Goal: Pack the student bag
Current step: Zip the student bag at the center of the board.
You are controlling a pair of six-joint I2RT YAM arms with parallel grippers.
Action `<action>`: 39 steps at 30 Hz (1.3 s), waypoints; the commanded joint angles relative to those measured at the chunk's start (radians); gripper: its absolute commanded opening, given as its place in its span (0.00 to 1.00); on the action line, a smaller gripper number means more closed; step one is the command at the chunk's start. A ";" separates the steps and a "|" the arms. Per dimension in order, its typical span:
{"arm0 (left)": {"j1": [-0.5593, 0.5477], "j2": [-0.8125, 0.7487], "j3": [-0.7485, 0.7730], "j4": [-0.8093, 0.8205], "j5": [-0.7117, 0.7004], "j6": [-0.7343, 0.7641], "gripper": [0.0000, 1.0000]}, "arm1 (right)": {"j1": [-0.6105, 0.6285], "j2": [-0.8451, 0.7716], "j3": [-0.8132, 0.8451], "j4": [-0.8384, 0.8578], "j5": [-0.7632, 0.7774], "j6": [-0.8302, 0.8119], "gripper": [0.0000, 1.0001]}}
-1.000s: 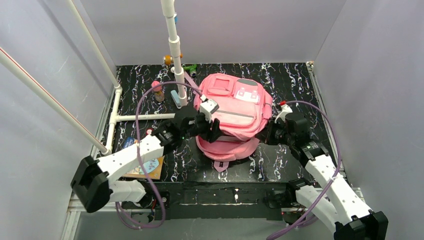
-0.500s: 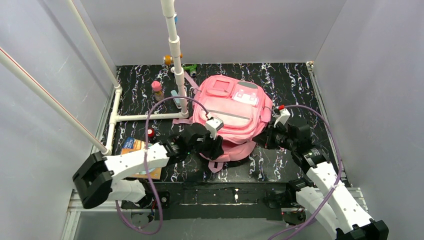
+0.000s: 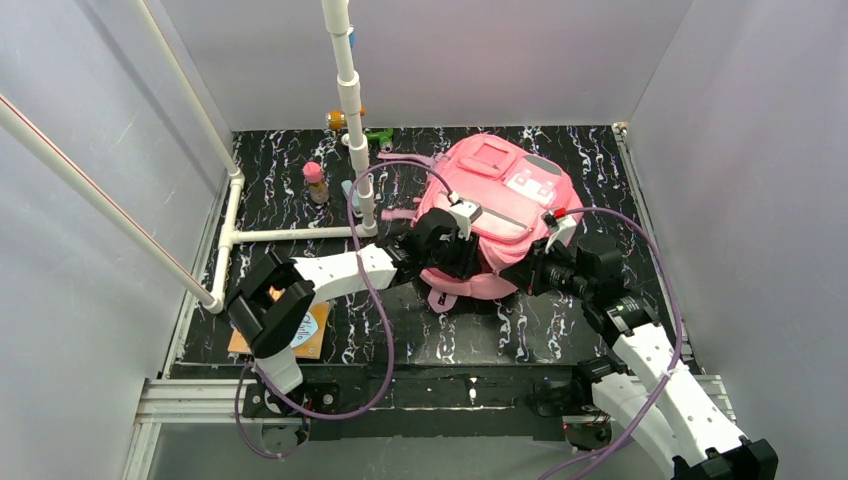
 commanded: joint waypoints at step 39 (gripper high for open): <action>-0.023 -0.092 -0.315 0.387 -0.102 -0.502 0.02 | 0.374 0.148 0.176 -0.022 0.243 0.219 0.01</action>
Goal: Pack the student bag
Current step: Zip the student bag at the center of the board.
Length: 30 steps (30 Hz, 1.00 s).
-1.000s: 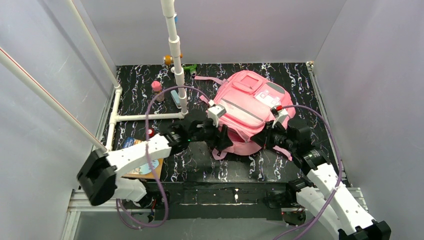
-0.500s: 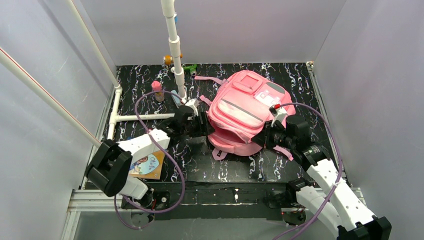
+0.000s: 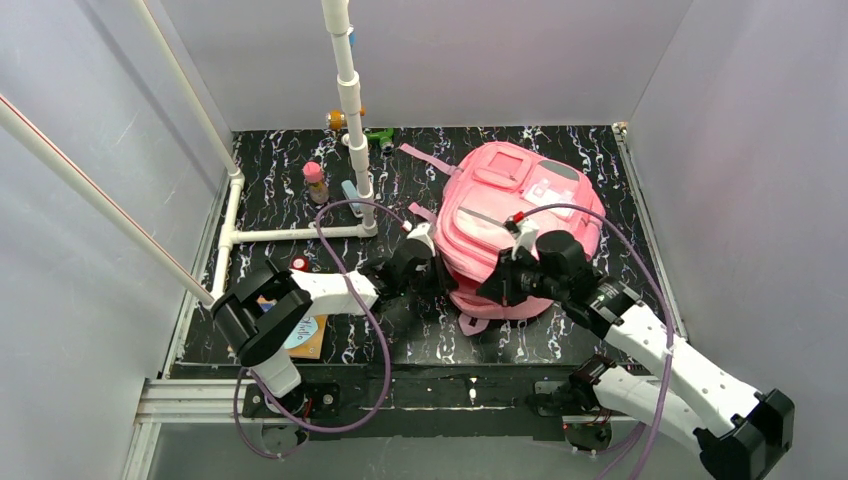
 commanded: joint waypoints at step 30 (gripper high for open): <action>-0.395 -0.179 0.041 0.112 -0.172 0.636 0.62 | -0.574 -0.031 -0.139 -0.029 -0.042 0.236 0.71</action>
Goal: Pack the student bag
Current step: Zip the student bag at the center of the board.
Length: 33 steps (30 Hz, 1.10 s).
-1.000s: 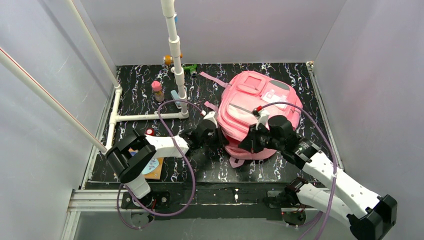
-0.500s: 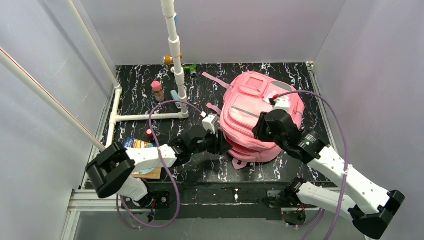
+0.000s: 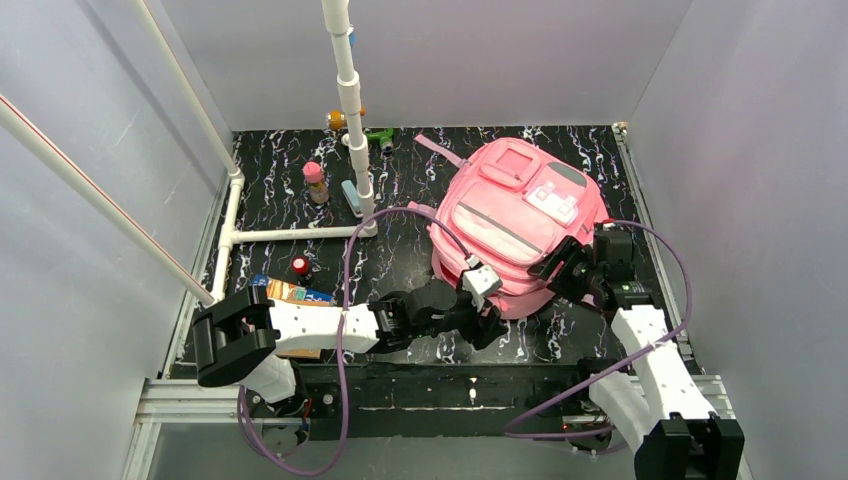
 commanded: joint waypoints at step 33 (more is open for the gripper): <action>0.058 0.088 0.246 -0.411 -0.250 -0.446 0.27 | -0.001 -0.048 0.065 0.084 -0.095 0.513 0.01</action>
